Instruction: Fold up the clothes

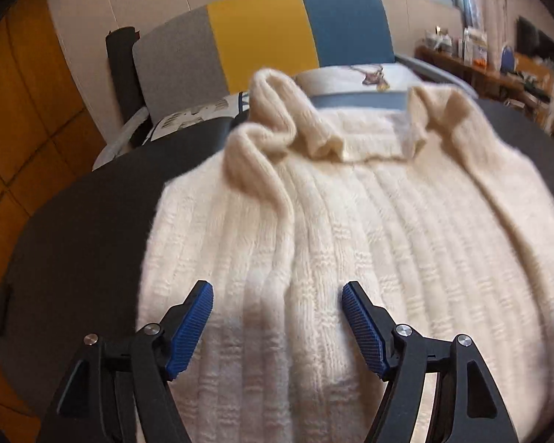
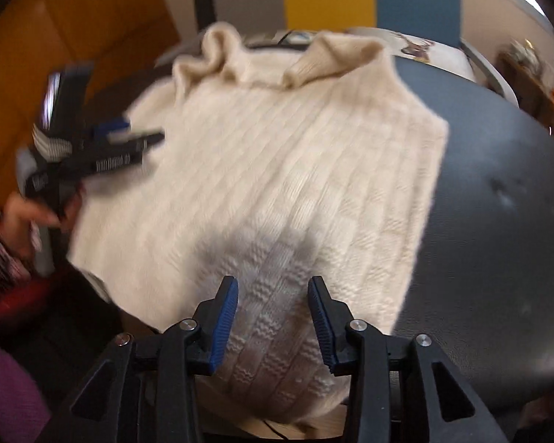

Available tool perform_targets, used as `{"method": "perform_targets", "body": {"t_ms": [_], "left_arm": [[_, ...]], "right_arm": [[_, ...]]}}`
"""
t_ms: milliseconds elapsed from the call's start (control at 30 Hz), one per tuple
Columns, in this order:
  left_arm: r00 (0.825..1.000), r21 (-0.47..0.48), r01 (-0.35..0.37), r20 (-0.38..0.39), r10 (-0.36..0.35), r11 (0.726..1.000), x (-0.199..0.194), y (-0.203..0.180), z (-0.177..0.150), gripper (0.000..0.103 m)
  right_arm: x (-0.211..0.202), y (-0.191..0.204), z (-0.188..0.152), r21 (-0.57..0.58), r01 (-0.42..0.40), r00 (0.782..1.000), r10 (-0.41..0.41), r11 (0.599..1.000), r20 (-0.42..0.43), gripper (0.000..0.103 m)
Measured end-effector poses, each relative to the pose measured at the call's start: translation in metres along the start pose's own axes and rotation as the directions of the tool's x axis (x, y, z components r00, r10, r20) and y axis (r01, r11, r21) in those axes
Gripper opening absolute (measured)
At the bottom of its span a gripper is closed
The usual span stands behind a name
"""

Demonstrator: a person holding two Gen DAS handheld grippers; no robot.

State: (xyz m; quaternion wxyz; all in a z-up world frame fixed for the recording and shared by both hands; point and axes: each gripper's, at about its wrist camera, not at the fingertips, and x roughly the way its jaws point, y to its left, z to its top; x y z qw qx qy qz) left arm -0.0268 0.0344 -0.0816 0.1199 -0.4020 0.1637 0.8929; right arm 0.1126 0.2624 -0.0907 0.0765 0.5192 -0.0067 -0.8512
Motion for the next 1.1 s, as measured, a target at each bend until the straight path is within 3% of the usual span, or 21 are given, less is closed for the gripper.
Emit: {"method": "perform_targets", "body": {"t_ms": [133, 300, 533, 667, 800, 1100], "left_arm": [[1.0, -0.054, 0.002, -0.011, -0.003, 0.999, 0.008, 0.0, 0.001, 0.082], [0.998, -0.153, 0.025, -0.049, -0.033, 0.988, 0.022, 0.002, 0.015, 0.087], [1.0, -0.11, 0.009, -0.016, -0.01, 0.994, 0.004, -0.001, 0.019, 0.087], [0.999, -0.077, -0.043, 0.009, 0.044, 0.996, -0.006, 0.008, 0.015, 0.087], [0.994, -0.024, -0.107, -0.035, 0.106, 0.994, 0.001, 0.011, 0.004, 0.087], [0.997, -0.056, -0.046, -0.071, 0.042, 0.997, -0.028, 0.027, -0.034, 0.087]], "right_arm": [[0.008, 0.003, 0.007, -0.056, 0.132, 0.989, -0.127, 0.99, 0.073, 0.04], [0.002, -0.021, 0.012, 0.058, 0.098, 0.991, -0.103, 0.993, 0.087, 0.041], [-0.005, -0.051, 0.019, 0.198, 0.051, 0.991, -0.073, 0.979, 0.108, 0.043], [-0.008, -0.034, 0.019, 0.14, 0.054, 0.993, -0.067, 0.989, 0.095, 0.043], [-0.002, -0.023, 0.024, 0.098, 0.063, 0.994, -0.072, 0.993, 0.083, 0.043], [0.001, 0.001, 0.009, -0.04, 0.146, 0.989, -0.146, 0.988, 0.017, 0.043]]}}
